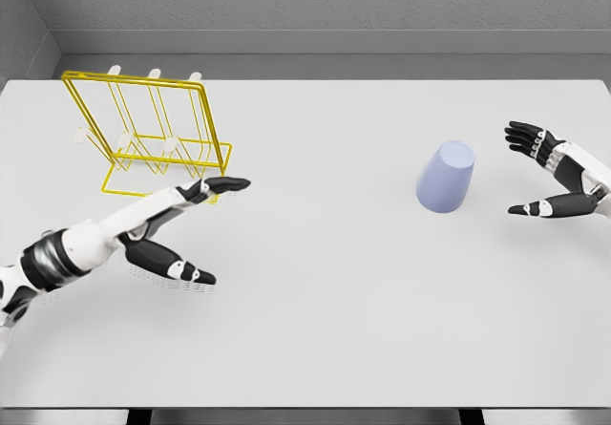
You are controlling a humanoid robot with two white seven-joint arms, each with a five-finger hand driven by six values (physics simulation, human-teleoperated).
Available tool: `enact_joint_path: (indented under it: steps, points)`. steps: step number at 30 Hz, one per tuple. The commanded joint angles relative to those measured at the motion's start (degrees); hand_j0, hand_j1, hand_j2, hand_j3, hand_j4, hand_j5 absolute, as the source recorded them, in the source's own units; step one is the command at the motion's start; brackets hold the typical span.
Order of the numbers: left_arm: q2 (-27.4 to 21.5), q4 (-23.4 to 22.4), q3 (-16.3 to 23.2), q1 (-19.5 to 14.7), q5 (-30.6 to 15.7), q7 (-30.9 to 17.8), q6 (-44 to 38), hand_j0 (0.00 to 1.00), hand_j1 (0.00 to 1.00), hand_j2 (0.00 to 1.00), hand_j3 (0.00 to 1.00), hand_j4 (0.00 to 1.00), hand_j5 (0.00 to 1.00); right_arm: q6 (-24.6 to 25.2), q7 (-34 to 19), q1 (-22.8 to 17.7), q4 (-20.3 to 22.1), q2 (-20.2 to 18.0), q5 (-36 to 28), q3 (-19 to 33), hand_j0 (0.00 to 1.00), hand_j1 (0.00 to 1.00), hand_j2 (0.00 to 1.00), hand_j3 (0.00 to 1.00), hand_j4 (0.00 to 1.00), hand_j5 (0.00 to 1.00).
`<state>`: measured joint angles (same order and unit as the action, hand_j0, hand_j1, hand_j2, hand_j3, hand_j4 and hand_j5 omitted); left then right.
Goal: Place the cup on the cup holder with both arms
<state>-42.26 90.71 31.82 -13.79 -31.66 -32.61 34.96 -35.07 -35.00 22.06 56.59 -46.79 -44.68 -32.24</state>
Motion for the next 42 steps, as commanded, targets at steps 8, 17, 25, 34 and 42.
enact_joint_path:
  steps: [8, 17, 25, 34, 42]
  points:
    - [6.4, -3.3, -0.4, 0.3, -12.2, -2.4, -12.7, 1.0, 1.0, 1.0, 1.0, 1.0, 1.0, 0.1, 0.0, -0.1, -1.6, 2.5, -0.4, 0.3, 1.0, 1.0, 1.0, 1.0, 1.0, 1.0]
    - [8.7, -5.7, -0.3, 0.6, -6.7, -2.4, -19.1, 1.0, 1.0, 1.0, 1.0, 1.0, 1.0, 1.8, 0.0, -0.1, -3.0, 2.8, -1.3, 1.1, 1.0, 1.0, 1.0, 1.0, 1.0, 1.0]
    - [9.8, -4.0, -0.3, 1.4, -7.5, -2.4, -17.3, 1.0, 1.0, 1.0, 1.0, 1.0, 1.0, 4.0, 0.0, -0.3, -4.5, 6.8, -1.5, 1.0, 1.0, 1.0, 1.0, 1.0, 1.0, 1.0]
    - [9.6, -1.5, 1.3, 3.2, -7.5, 1.8, -17.3, 1.0, 1.0, 1.0, 1.0, 1.0, 1.0, 4.0, 0.0, 1.1, -8.3, 11.5, -1.2, 0.4, 1.0, 1.0, 1.0, 1.0, 1.0, 1.0]
    - [9.4, -1.9, 1.5, 2.6, -4.7, 1.6, -17.9, 1.0, 1.0, 1.0, 1.0, 1.0, 1.0, 4.1, 0.0, 1.6, -8.5, 12.4, -0.9, -0.3, 1.0, 1.0, 1.0, 1.0, 1.0, 1.0]
